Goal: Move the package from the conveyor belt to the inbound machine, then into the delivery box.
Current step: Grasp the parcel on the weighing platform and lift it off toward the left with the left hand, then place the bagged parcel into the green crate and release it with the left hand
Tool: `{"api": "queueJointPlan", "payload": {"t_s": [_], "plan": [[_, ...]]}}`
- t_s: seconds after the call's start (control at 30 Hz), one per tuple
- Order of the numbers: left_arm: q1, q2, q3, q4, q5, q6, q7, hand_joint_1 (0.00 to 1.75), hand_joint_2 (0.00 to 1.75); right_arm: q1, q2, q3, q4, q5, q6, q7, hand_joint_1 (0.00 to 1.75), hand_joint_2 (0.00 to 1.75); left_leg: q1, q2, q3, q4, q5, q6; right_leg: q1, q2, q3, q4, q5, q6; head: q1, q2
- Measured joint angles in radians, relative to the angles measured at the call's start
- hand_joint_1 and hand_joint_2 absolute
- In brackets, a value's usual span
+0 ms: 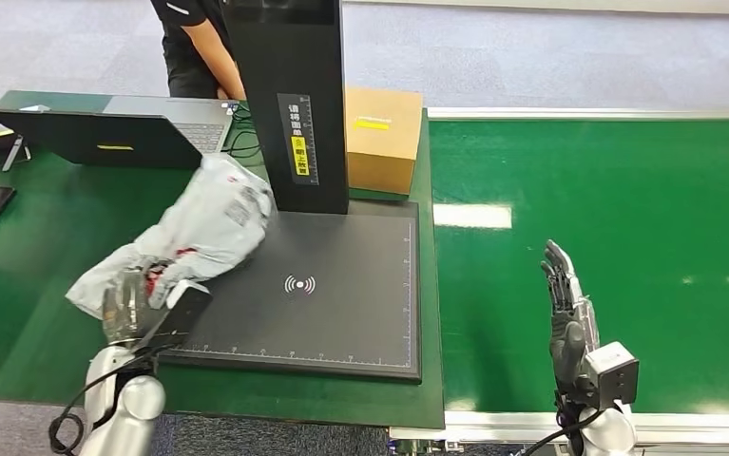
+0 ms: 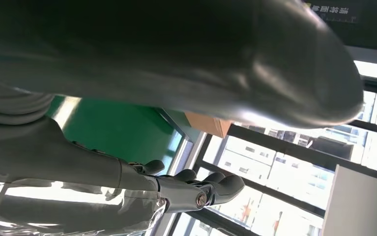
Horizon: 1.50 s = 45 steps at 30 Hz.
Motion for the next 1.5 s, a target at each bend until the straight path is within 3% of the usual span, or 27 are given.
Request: {"api": "queueJointPlan", "payload": {"t_s": [0.23,0.27,0.37,0.4,0.7,1.03,1.13,1.3,1.5], "plan": [[0.007,-0.012,0.154,-0.077,0.059,0.135,-0.048,1.75,1.75,0.029,0.015,-0.024,-0.042,-0.007,0.001,0.006,0.00,0.00,0.000,0.000,-0.001,0.000,-0.001,0.001,-0.001,0.000,-0.001,0.000,0.000,0.000,0.000,0.000],[0.007,-0.016,0.172,-0.082,0.064,0.151,-0.052,1.67,1.75,0.033,0.017,-0.027,-0.048,-0.008,0.000,0.008,0.00,0.00,0.000,0.000,-0.002,0.000,-0.001,0.001,-0.001,0.000,-0.001,0.000,0.000,0.000,0.000,0.000],[0.008,-0.028,0.219,-0.095,0.080,0.198,-0.061,0.38,1.75,0.044,0.023,-0.033,-0.060,-0.009,0.000,0.012,0.00,0.00,0.000,0.000,-0.002,0.000,-0.001,0.001,-0.001,0.000,-0.001,0.000,0.000,0.000,0.000,0.000],[0.008,-0.032,0.231,-0.098,0.083,0.208,-0.061,0.02,1.75,0.045,0.025,-0.034,-0.061,-0.009,-0.001,0.013,0.00,0.00,0.000,0.000,-0.002,0.000,-0.001,0.001,-0.001,0.000,-0.001,0.000,0.000,0.000,0.000,0.000],[0.007,-0.055,0.308,-0.098,0.036,0.255,0.037,0.00,1.75,0.049,0.029,-0.036,-0.062,-0.006,-0.012,0.019,0.00,0.00,0.000,0.000,-0.001,0.000,-0.001,0.000,0.000,0.000,-0.002,0.000,0.000,0.000,0.000,0.000],[0.006,-0.064,0.318,-0.090,-0.001,0.263,0.050,0.00,1.75,0.050,0.032,-0.036,-0.062,-0.005,-0.014,0.020,0.00,0.00,0.000,0.000,-0.001,0.000,-0.001,0.001,-0.001,0.000,-0.002,0.000,0.000,0.000,0.000,0.000],[0.006,-0.065,0.314,-0.090,0.058,0.249,0.018,0.00,1.75,0.051,0.034,-0.036,-0.062,-0.006,-0.014,0.020,0.00,0.00,0.000,0.000,-0.001,0.000,-0.001,0.000,-0.001,0.000,-0.002,0.000,0.000,0.000,0.000,0.000],[0.006,-0.072,0.285,-0.090,0.301,0.129,-0.127,0.00,1.75,0.052,0.034,-0.036,-0.062,-0.008,-0.013,0.020,0.00,0.00,0.000,0.000,-0.001,0.000,-0.001,0.001,-0.001,0.000,-0.002,0.000,0.000,0.000,0.000,0.000],[0.011,-0.083,0.221,-0.091,0.603,-0.142,-0.263,0.00,1.75,0.049,0.034,-0.033,-0.056,-0.009,-0.012,0.017,0.00,0.00,0.000,0.000,-0.002,0.000,-0.001,0.001,-0.001,0.000,-0.001,0.000,0.000,0.001,0.000,0.000]]}}
